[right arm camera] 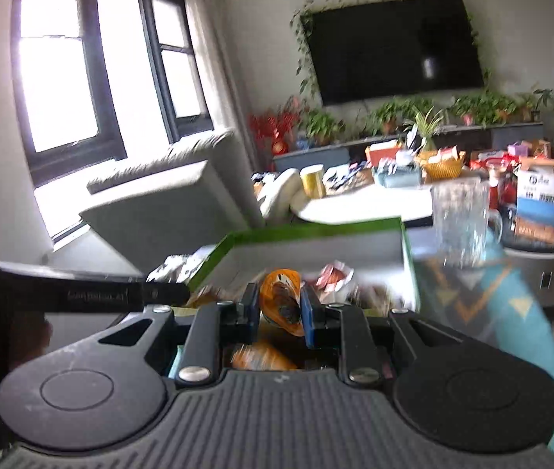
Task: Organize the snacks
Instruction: 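Carry both snacks over the box and open both tools to drop them, then grasp the red candy with the left tool while the right tool grasps the pink-printed bag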
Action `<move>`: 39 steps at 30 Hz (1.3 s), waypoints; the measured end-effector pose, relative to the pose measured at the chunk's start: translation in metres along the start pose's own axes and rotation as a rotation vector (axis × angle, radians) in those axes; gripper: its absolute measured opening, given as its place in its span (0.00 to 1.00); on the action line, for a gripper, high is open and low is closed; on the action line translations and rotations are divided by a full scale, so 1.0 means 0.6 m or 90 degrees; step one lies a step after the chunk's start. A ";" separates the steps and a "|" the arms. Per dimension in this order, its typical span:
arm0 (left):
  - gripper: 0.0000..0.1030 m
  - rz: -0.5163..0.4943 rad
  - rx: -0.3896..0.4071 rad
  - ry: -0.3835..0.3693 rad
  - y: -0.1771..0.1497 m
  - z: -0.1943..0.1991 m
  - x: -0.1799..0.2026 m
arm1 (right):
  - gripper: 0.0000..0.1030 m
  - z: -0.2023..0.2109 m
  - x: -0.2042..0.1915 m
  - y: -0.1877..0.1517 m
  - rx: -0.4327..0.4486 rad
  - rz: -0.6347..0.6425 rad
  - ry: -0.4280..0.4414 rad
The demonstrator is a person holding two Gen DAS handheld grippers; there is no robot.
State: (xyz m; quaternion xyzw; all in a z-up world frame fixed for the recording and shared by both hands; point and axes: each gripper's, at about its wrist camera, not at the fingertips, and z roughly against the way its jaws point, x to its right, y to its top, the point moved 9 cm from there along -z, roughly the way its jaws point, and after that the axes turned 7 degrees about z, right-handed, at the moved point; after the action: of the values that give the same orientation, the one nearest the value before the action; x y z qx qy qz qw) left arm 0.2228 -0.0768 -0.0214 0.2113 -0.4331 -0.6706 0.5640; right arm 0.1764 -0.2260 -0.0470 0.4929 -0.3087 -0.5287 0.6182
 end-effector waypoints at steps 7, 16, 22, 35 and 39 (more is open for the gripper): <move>0.35 0.005 0.007 0.004 0.033 -0.042 -0.003 | 0.21 -0.048 0.036 0.025 0.008 -0.039 -0.010; 0.38 0.042 -0.050 0.049 0.014 -0.110 -0.037 | 0.21 -0.045 0.036 0.031 0.012 -0.037 -0.008; 0.39 0.034 -0.044 0.048 0.003 -0.099 -0.047 | 0.21 -0.066 0.041 0.027 -0.001 -0.044 -0.012; 0.39 -0.030 -0.073 -0.047 -0.073 -0.046 -0.038 | 0.23 -0.133 0.060 0.012 -0.055 -0.067 -0.032; 0.39 -0.089 -0.098 -0.063 -0.102 -0.058 -0.024 | 0.30 -0.135 0.067 0.004 -0.067 -0.091 -0.048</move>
State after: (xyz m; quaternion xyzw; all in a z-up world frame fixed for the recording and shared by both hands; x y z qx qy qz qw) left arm 0.2183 -0.0757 -0.0932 0.1638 -0.3919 -0.7492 0.5082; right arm 0.2605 -0.2414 -0.0765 0.4604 -0.2671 -0.6053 0.5919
